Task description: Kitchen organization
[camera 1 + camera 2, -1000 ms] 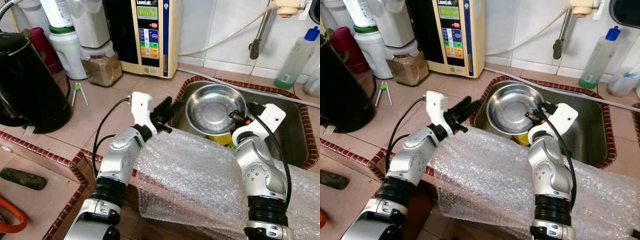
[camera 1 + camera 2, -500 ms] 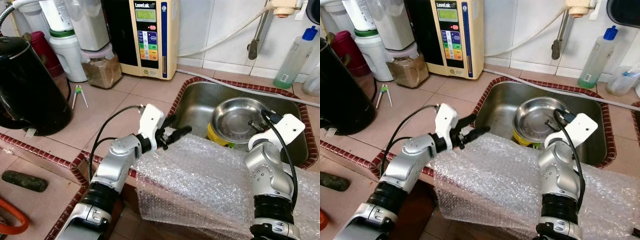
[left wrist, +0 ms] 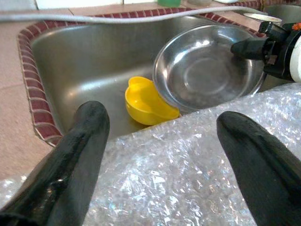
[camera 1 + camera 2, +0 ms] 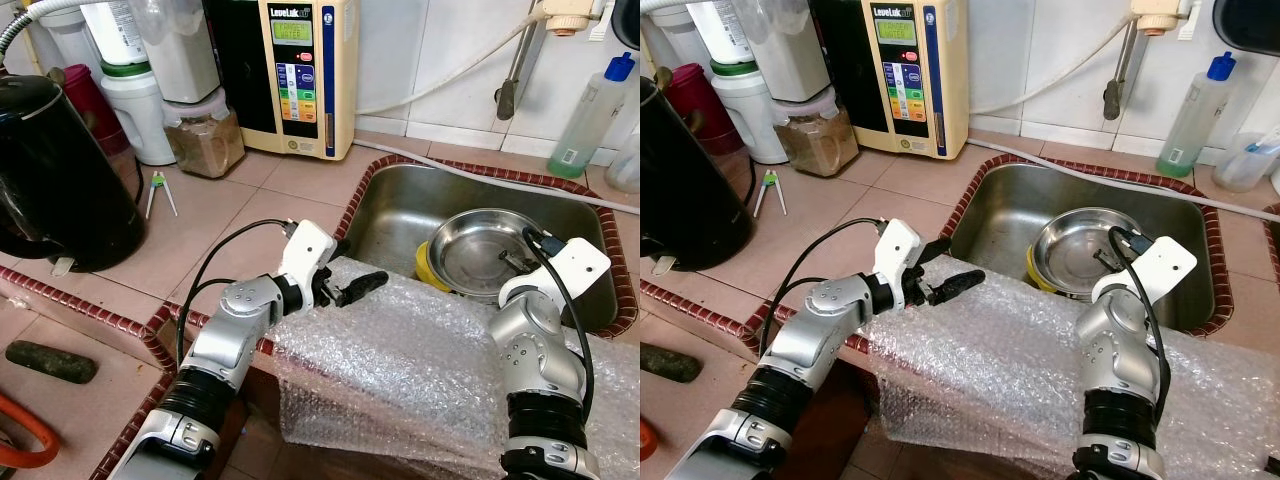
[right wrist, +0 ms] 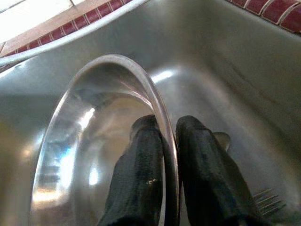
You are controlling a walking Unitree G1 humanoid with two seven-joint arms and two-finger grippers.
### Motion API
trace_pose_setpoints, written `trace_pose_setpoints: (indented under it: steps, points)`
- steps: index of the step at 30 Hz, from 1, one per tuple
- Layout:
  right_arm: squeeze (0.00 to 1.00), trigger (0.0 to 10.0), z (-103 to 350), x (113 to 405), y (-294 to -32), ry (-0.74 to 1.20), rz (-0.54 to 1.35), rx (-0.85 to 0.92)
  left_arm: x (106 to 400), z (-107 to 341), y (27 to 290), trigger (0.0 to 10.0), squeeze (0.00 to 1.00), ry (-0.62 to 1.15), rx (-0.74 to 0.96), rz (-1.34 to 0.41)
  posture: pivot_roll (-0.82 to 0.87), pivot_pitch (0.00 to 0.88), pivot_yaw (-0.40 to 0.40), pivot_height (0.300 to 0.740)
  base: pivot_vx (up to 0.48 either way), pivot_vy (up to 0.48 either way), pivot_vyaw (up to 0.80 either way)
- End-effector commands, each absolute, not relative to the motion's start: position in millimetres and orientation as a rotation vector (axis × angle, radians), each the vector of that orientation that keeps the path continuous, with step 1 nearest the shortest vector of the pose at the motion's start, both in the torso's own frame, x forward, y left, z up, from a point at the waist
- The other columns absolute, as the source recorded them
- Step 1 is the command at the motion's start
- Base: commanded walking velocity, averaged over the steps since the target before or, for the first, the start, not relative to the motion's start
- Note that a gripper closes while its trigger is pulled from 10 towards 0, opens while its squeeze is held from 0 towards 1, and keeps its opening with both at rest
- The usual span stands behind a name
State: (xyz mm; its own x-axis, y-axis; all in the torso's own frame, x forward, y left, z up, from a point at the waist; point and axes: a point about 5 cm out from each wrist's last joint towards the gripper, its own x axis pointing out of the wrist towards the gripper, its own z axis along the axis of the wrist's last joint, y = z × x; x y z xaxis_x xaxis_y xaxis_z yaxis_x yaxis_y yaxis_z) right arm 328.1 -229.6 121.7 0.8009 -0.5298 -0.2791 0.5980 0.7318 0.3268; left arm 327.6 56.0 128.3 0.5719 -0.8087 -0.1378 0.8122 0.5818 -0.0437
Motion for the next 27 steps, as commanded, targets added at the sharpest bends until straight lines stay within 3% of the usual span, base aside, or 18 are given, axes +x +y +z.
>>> trace_pose_setpoints:
  steps: [1, 12, 21, 27]
  points:
    - [1.00, 10.0, 113, 328, -227, 0.220, -0.621, 0.423, 328, 129, 60, 10.0, 1.00, 0.149, 0.013, -0.933, -0.04, 0.023, 0.088, 0.740, 0.000, 0.000, 0.00]
    - [1.00, 10.0, 117, 331, -226, 0.202, -0.584, 0.343, 327, 129, 58, 10.0, 1.00, 0.143, 0.032, -0.926, -0.05, 0.025, 0.081, 0.740, 0.000, 0.000, 0.00]
    - [1.00, 10.0, 147, 335, -202, 0.060, -0.330, 0.270, 340, 149, 64, 10.0, 1.00, 0.024, -0.024, -0.780, -0.05, 0.024, 0.078, 0.740, 0.000, 0.000, 0.00]
    - [1.00, 10.0, 154, 326, -202, -0.013, -0.244, 0.143, 348, 153, 76, 10.0, 1.00, -0.017, 0.002, -0.546, -0.05, 0.022, 0.078, 0.740, 0.000, 0.000, 0.00]
